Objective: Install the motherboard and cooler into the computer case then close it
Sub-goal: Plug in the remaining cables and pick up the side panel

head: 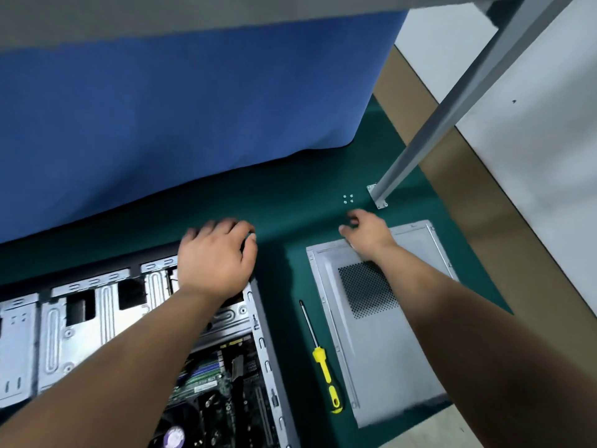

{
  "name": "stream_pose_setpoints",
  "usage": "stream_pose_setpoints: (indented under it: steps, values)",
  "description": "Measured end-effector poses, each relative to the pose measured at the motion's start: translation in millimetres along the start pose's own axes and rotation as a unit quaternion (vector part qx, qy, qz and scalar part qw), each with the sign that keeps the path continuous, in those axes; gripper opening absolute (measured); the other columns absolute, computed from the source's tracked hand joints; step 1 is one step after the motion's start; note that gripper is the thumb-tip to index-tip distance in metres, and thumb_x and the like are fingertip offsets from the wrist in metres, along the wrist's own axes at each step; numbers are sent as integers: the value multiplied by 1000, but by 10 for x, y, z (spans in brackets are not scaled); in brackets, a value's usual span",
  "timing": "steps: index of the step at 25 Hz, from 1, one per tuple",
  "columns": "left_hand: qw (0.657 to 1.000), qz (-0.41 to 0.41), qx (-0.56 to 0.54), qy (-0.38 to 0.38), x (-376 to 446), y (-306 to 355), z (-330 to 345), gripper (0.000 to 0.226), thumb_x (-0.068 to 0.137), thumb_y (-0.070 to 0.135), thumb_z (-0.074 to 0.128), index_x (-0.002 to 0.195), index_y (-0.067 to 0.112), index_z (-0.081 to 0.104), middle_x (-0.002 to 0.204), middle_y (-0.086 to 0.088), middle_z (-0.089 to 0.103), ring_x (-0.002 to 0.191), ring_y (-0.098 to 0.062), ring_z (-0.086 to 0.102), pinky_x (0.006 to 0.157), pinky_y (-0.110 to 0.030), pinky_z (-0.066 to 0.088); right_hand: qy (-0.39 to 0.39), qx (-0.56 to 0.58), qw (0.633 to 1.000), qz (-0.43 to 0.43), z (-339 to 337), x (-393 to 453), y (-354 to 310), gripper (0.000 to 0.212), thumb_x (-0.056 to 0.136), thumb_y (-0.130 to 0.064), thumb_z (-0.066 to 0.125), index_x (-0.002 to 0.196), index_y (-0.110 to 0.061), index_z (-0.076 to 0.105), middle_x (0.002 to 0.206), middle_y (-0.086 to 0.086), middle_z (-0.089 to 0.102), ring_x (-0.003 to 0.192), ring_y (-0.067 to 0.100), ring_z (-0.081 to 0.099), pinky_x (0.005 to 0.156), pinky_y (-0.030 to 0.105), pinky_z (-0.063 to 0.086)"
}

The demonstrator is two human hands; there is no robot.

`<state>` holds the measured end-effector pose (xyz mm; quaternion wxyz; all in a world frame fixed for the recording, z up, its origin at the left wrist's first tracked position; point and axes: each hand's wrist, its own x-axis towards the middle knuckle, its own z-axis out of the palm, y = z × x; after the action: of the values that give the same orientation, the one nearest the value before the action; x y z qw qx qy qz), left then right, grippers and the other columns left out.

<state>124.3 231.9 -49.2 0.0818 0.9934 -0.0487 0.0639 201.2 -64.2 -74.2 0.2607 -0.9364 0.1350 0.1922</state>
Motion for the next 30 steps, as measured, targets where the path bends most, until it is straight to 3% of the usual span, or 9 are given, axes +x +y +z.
stream_pose_setpoints:
  steps: [5,12,14,19,22,26,28,30]
  values:
    - [999,1,1,39,2,-13,93,26,97,41,43,102,31,67,100,6,70,91,-28,63,78,-41,38,128,16,991,25,123,559,-80,26,98,-19,55,121,-14,65,119,19,67,105,39,66,90,37,53]
    - [998,-1,-13,59,-3,-5,104,25,97,40,44,99,30,67,95,7,69,88,-27,62,77,-40,38,163,11,983,82,343,762,-79,19,96,-19,52,107,-21,67,116,15,65,103,41,65,88,38,55]
    - [998,0,-18,66,-10,-18,114,25,97,39,44,98,30,67,93,7,69,87,-27,62,76,-40,38,167,1,983,81,372,771,-99,19,96,-15,48,100,-20,66,118,13,63,102,40,64,86,36,50]
    - [998,-7,-23,50,7,-32,120,26,96,40,44,98,31,68,95,8,70,89,-26,62,78,-39,37,150,-4,988,42,470,426,-188,20,95,-11,49,104,-11,66,111,19,67,99,40,66,86,39,53]
    - [999,-16,-40,32,-18,-19,65,31,95,44,42,102,33,70,104,10,72,96,-25,64,82,-40,40,129,140,982,-13,524,-85,-313,8,94,-13,62,97,-15,69,94,11,74,91,32,70,87,43,57]
    - [989,-27,-139,-45,2,16,-140,31,96,52,48,117,41,68,130,20,64,129,-18,50,102,-40,34,69,394,915,-43,482,-932,-609,19,89,-5,69,83,-22,72,71,-5,70,71,15,68,79,35,59]
    - [955,-38,-289,-47,-101,50,-333,24,96,40,61,118,36,70,126,19,64,135,-18,42,111,-37,31,24,472,881,-40,412,-1318,-768,18,91,-2,68,86,-19,75,72,-5,71,68,9,65,70,24,55]
    - [913,-50,-403,-25,-406,154,-524,18,95,26,68,110,35,73,108,24,68,121,-12,54,105,-26,40,-32,542,839,-32,369,-1697,-885,16,92,0,67,90,-14,75,75,1,72,68,10,64,67,20,53]
